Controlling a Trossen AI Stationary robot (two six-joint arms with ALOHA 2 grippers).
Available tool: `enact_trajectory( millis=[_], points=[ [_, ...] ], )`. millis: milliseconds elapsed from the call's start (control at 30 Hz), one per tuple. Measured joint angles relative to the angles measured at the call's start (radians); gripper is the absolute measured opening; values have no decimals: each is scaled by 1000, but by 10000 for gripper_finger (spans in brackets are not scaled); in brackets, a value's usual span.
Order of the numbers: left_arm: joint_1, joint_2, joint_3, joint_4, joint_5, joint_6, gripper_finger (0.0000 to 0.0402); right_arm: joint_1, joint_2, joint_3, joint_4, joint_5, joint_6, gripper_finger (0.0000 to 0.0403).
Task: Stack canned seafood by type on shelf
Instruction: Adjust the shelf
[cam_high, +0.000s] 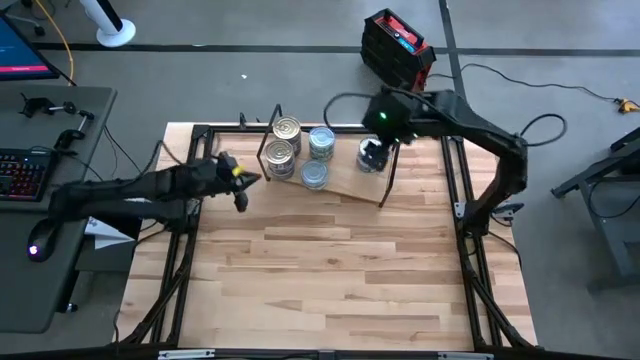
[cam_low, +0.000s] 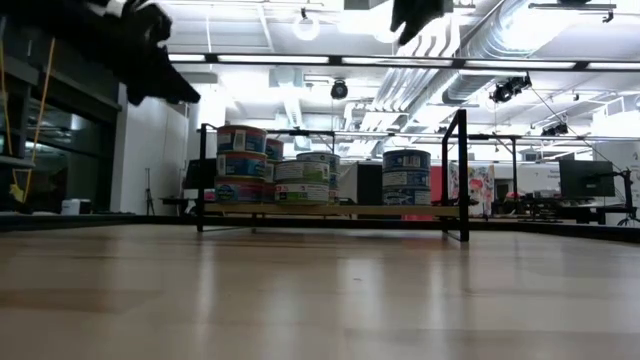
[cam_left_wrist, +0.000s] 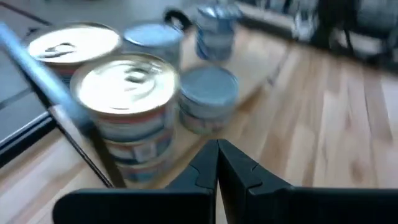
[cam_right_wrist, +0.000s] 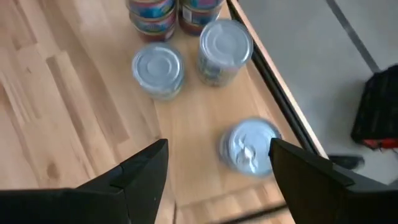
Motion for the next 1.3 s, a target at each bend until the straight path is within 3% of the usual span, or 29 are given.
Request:
enact_trajectory(
  millis=[133, 233, 500, 633, 767, 1033, 1300],
  points=[
    [120, -100, -163, 234, 63, 5, 0, 122, -49, 0, -74, 116, 117, 268],
    [196, -112, -230, 307, 55, 50, 0, 229, -79, 0, -89, 205, 230, 268],
    [312, -99, -241, 342, -77, 60, 0, 479, -99, 0, -142, 367, 475, 268],
    [364, -65, -240, 356, -24, 62, 0, 553, -99, 0, -164, 424, 570, 268],
    [405, 15, -241, 405, 51, 71, 0, 596, -99, 0, -164, 484, 609, 268],
    [436, 148, -241, 551, 141, 120, 0, 623, -99, -1, -164, 496, 640, 268],
    [438, 157, -241, 535, 218, 100, 0, 640, -99, -1, -164, 496, 647, 268]
  ],
)
